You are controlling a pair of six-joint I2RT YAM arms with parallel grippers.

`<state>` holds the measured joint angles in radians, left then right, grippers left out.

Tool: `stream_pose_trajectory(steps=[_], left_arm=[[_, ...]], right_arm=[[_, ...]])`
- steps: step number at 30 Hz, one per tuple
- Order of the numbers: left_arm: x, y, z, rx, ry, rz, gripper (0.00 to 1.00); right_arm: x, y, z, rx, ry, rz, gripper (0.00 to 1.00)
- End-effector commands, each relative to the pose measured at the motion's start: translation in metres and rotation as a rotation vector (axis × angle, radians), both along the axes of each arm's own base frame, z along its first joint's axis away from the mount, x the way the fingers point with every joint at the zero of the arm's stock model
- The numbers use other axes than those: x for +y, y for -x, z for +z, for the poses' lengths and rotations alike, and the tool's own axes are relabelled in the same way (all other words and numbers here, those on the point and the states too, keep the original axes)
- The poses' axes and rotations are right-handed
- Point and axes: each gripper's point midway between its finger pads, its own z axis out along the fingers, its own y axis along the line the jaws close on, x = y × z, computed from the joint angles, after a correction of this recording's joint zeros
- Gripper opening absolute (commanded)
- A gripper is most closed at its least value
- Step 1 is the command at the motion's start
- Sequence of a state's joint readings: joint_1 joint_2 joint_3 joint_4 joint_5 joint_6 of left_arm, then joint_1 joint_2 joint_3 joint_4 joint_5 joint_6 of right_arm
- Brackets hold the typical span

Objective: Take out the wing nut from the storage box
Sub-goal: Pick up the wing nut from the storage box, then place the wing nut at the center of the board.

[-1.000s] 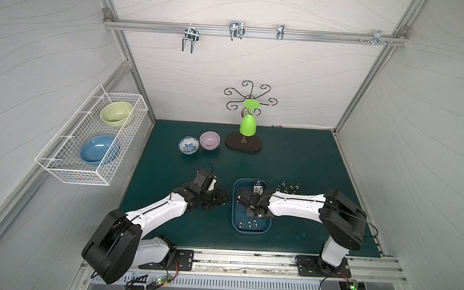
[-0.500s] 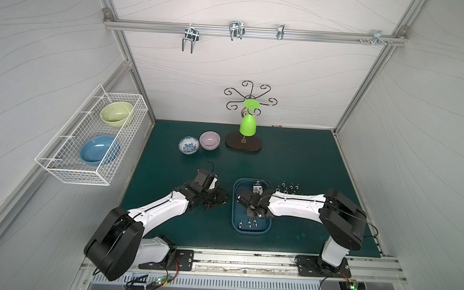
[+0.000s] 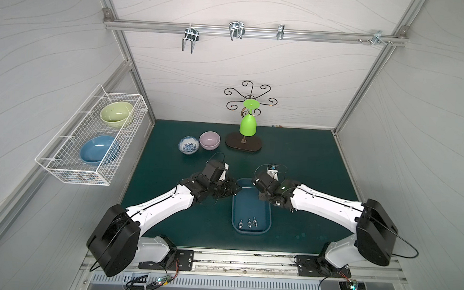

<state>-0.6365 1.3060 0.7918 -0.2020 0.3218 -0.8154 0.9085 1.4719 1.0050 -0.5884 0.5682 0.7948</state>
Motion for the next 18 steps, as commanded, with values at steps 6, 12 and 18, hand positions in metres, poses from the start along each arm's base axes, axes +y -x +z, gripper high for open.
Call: stream_pose_trajectory(steps=[6, 12, 18], left_arm=[[-0.064, -0.003, 0.023, -0.071, 0.036, -0.138, 0.53], [-0.097, 0.002, 0.027, -0.074, 0.068, -0.208, 0.53], [-0.116, 0.005, 0.022, -0.046, 0.104, -0.247, 0.52]], right_arm=[[-0.141, -0.024, -0.008, 0.043, 0.039, -0.322, 0.0], [-0.184, -0.009, -0.051, 0.163, 0.009, -0.454, 0.0], [-0.194, 0.001, -0.082, 0.254, -0.02, -0.493, 0.0]])
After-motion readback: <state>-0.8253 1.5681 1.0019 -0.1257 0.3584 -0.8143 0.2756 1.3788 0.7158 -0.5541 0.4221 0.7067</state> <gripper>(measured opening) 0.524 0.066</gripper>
